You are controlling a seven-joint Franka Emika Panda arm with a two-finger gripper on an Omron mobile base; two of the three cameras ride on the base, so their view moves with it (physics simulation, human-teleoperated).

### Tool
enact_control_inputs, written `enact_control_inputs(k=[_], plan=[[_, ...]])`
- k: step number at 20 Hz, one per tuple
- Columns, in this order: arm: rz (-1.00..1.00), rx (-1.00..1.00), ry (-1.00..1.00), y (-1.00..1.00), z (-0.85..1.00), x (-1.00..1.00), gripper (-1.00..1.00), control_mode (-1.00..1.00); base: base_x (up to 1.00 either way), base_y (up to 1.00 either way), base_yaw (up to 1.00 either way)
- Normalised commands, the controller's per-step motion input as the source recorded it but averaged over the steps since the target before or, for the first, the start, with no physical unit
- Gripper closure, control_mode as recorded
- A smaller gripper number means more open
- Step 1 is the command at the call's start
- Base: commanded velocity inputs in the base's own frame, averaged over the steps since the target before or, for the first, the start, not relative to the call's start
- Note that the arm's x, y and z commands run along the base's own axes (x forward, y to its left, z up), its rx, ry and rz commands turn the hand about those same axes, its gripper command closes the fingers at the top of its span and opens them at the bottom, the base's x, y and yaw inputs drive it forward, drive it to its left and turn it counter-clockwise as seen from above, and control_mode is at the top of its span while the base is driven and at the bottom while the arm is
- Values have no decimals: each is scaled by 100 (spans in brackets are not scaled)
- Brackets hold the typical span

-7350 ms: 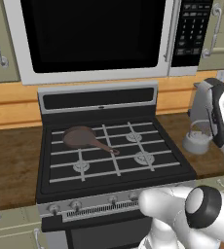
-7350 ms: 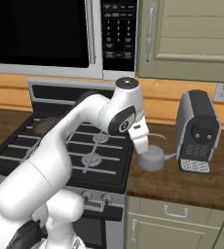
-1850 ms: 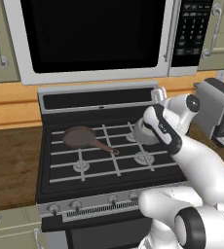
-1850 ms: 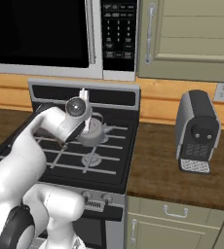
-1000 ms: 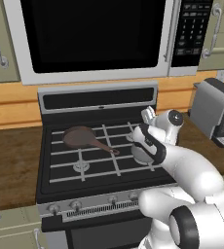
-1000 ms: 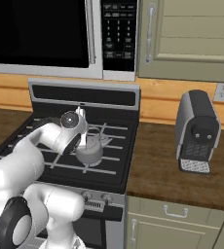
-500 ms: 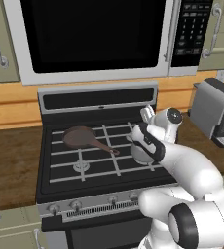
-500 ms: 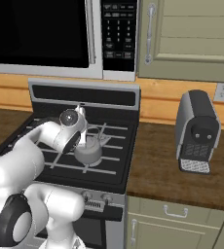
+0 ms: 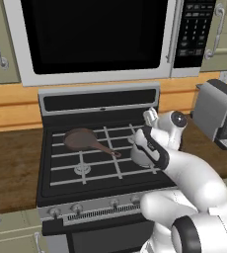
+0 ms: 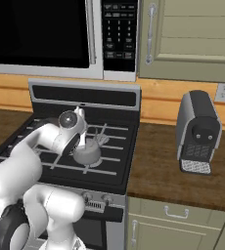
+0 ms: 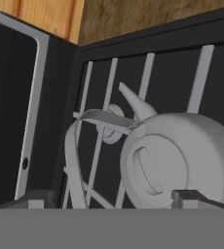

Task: Pick the kettle from the counter and place it on a stove burner. Then turn the burner on.

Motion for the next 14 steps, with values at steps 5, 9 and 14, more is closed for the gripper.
enact_control_inputs(k=[5,9,14], plan=[[2,0,-4,0,35,-24,-100,-100,0,0,0],[7,0,-6,2,71,-6,-100,-100,0,0,0],[10,0,-6,1,83,-23,-100,-100,0,0,0]])
